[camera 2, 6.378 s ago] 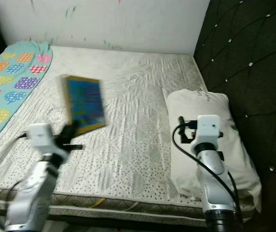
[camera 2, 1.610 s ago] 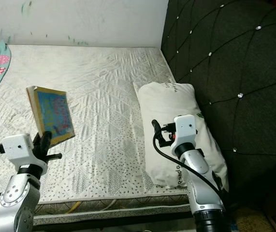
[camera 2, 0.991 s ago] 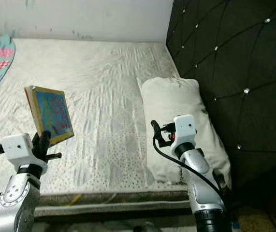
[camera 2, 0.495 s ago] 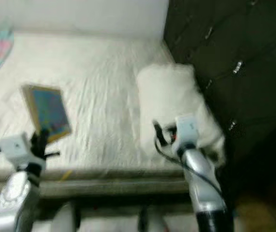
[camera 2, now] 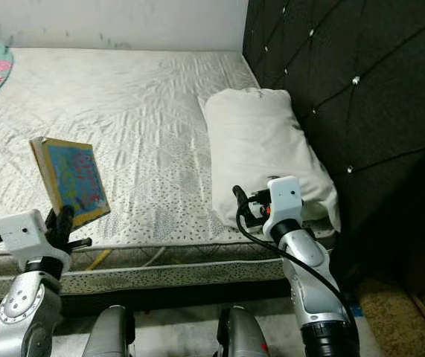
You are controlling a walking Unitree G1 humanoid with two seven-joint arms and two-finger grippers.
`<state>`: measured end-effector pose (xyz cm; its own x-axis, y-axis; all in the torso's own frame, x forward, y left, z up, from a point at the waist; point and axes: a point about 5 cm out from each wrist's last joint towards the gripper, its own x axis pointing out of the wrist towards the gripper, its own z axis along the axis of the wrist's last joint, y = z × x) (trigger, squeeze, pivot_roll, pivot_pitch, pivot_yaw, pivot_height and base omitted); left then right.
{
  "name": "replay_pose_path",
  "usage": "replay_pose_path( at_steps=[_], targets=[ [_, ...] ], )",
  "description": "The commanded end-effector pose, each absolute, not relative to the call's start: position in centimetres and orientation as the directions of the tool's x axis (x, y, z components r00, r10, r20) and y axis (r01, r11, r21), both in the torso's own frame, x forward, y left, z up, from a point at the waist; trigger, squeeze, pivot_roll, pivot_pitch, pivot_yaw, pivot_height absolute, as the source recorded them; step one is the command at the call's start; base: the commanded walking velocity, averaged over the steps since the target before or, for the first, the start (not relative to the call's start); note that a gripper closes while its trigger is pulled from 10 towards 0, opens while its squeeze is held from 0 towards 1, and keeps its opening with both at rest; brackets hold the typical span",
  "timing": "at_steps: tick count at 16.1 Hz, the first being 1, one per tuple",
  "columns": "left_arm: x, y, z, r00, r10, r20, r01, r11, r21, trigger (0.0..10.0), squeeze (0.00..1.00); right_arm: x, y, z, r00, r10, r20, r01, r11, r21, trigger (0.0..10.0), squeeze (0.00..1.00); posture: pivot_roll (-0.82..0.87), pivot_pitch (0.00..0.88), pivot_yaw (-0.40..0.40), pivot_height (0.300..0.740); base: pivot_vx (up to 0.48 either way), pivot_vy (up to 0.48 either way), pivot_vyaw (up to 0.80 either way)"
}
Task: Clean up the room
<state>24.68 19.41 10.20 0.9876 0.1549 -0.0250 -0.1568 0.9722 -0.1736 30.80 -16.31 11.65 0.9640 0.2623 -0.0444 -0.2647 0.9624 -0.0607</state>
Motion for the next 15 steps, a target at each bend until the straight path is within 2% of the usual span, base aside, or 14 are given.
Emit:
replay_pose_path(
  at_steps=[1,15],
  targets=[
    [25.05,19.17,11.76,0.990,0.134,0.051,-0.124,0.977,-0.172,10.0,0.00,30.82,-16.25,11.94,0.963,0.267,-0.032,-0.269,0.961,-0.070,10.0,0.00,-0.05,0.071,-0.044,0.630,0.251,0.000,0.00],
    [25.14,18.77,11.66,0.993,0.108,0.047,-0.098,0.979,-0.180,10.0,0.00,30.86,-16.52,11.83,0.966,0.256,-0.032,-0.257,0.963,-0.081,10.0,0.00,-0.05,0.074,-0.042,0.630,0.299,0.000,0.00]
  ],
)
